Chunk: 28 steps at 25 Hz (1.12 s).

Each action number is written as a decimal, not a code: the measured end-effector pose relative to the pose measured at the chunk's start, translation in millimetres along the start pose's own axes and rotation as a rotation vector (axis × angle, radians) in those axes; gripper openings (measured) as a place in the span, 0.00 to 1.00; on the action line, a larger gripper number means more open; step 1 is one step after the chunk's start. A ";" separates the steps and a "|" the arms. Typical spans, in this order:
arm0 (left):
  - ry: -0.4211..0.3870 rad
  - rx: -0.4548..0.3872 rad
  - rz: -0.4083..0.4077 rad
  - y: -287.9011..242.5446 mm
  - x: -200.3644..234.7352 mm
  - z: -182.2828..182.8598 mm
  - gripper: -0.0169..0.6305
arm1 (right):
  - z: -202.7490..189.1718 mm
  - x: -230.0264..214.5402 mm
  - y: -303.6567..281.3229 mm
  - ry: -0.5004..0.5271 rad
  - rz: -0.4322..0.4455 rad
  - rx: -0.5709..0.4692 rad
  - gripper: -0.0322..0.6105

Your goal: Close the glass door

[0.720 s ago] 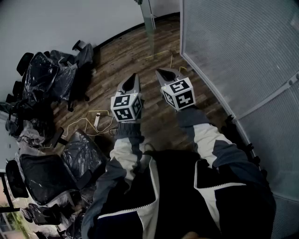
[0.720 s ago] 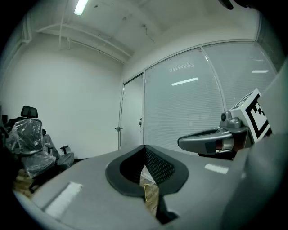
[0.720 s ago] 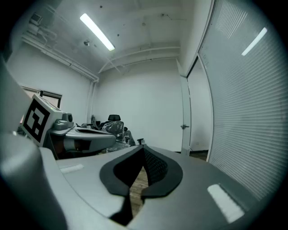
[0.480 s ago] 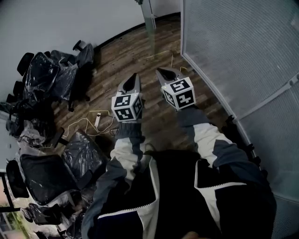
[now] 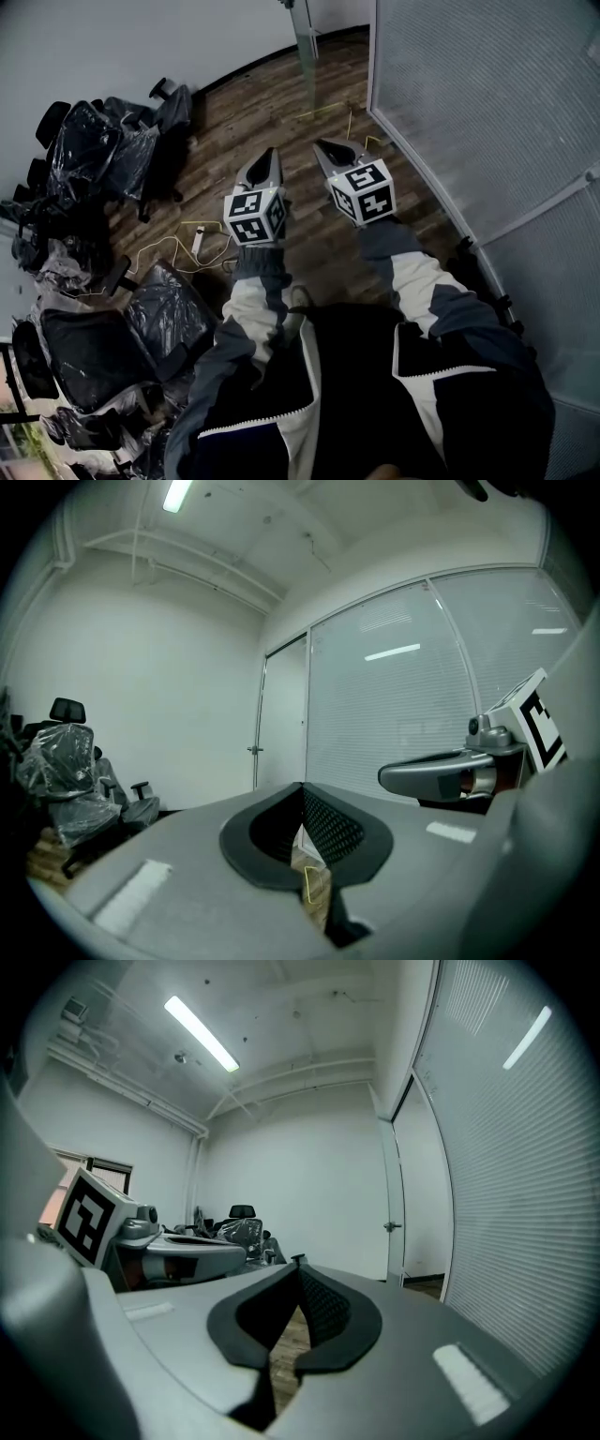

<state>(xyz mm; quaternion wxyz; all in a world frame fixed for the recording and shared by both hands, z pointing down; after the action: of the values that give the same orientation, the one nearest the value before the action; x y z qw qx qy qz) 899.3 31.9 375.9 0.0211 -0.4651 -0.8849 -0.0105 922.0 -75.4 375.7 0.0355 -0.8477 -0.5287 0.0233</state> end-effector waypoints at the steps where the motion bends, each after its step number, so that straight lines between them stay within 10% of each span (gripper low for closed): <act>1: -0.001 -0.008 0.005 -0.5 3.8 0.7 0.03 | -0.1 0.4 -2.4 -0.002 0.004 -0.002 0.06; 28: 0.101 -0.008 -0.057 -96.4 259.7 -18.9 0.03 | -7.8 40.1 -283.4 -0.020 -0.016 0.081 0.05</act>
<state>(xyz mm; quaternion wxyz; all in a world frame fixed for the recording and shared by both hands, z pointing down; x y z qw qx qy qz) 673.3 190.2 407.1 0.0633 -0.4387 -0.8956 -0.0381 686.7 84.6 407.5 0.0647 -0.8410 -0.5345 0.0530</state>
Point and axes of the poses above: the fingertips, and each gripper's own axes: y backward along the fingers, x to its left, z out of its top, the point moved 2 cm from there along y, backward along the fingers, and after that the axes turned 5 degrees about -x, right-handed, at the moved point
